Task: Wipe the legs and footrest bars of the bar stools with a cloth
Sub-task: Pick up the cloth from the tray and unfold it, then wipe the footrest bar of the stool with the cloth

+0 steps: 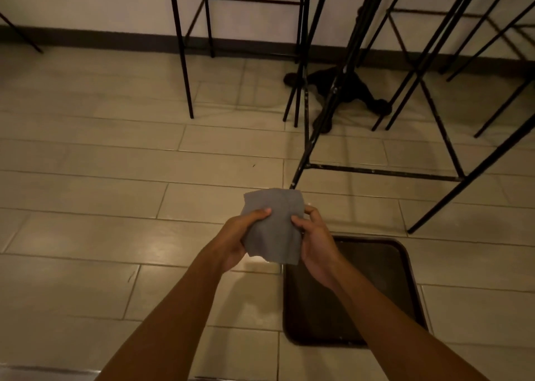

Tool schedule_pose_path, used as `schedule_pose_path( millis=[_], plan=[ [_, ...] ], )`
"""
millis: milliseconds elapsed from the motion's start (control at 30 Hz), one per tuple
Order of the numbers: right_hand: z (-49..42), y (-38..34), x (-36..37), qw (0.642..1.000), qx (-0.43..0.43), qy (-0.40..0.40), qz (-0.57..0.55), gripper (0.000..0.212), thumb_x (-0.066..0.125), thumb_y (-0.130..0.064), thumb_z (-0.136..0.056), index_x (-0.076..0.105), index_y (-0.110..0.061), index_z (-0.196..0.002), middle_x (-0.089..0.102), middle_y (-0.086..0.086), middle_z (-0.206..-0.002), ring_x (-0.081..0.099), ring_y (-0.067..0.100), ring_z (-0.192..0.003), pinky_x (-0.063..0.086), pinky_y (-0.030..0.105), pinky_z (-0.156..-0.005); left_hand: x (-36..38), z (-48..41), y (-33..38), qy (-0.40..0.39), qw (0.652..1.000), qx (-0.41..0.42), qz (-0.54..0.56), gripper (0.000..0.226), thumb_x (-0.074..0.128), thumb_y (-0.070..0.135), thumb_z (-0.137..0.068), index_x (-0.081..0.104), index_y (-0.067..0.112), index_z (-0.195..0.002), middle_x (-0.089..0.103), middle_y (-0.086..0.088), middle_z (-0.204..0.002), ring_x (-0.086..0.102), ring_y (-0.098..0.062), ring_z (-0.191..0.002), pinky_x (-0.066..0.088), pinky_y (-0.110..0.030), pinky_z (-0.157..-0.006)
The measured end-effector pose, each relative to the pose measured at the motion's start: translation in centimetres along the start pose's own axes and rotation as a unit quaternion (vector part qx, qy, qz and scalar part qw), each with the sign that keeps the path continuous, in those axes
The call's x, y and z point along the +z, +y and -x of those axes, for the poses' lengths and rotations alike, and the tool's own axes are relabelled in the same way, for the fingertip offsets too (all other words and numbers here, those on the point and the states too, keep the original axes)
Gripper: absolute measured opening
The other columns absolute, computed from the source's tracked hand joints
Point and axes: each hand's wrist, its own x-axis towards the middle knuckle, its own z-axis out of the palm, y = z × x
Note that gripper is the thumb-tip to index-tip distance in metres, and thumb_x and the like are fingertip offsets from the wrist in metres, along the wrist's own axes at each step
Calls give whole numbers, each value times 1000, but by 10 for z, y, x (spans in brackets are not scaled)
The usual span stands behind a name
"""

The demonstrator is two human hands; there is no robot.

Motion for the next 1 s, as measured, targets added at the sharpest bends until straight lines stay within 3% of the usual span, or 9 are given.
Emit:
schedule_pose_path(
  millis=[100, 233, 400, 567, 767, 900, 1000],
  plan=[
    [-8, -13, 14, 999, -18, 18, 18, 14, 48, -10, -93, 54, -20, -101, 64, 11, -105, 60, 29, -100, 50, 47, -84, -3, -6, 21, -10, 1000, 15, 5, 42, 71, 31, -76, 61, 11, -112, 69, -9, -110, 63, -25, -105, 51, -41, -93],
    [-26, -23, 24, 997, -45, 45, 32, 13, 52, -14, -92, 58, -20, -101, 68, 7, -101, 66, 21, -89, 54, 33, -65, -5, -21, 46, -18, 1000, 18, 14, 42, 71, 29, -76, 63, 9, -112, 70, -10, -109, 65, -26, -102, 52, -42, -92],
    [-70, -38, 42, 993, -93, 75, 14, 19, 56, -13, -89, 61, -17, -107, 71, 5, -96, 69, 17, -83, 54, 28, -60, -16, -62, 88, -56, 997, 48, 2, 40, 65, 21, -82, 60, 7, -118, 69, -13, -111, 65, -29, -103, 53, -40, -88],
    [-114, -46, 56, 988, -105, 112, -21, 25, 58, -16, -88, 60, -17, -113, 70, 9, -105, 66, 24, -96, 55, 33, -72, -16, -107, 135, -74, 996, 41, -34, 36, 67, 20, -80, 62, 8, -114, 71, -11, -107, 67, -26, -100, 54, -37, -85],
    [-149, -59, 83, 978, -145, 145, -48, 21, 57, -14, -89, 62, -15, -109, 69, 9, -102, 68, 22, -92, 56, 26, -65, -21, -144, 188, -73, 992, 48, -90, 38, 68, 21, -79, 62, 9, -114, 70, -11, -108, 65, -25, -102, 53, -37, -85],
    [-169, -65, 96, 968, -183, 168, -44, 24, 54, -9, -90, 59, -13, -113, 69, 5, -97, 68, 16, -89, 57, 22, -69, -18, -173, 208, -54, 992, 57, -104, 38, 65, 18, -83, 59, 4, -119, 65, -17, -116, 60, -29, -108, 51, -37, -86],
    [-183, -62, 105, 955, -209, 203, -47, 26, 54, -5, -90, 57, -10, -115, 68, 3, -95, 67, 12, -86, 57, 21, -71, -19, -196, 215, -61, 990, 35, -119, 37, 69, 24, -79, 62, 12, -113, 66, -12, -113, 61, -27, -105, 52, -38, -85]
  ],
)
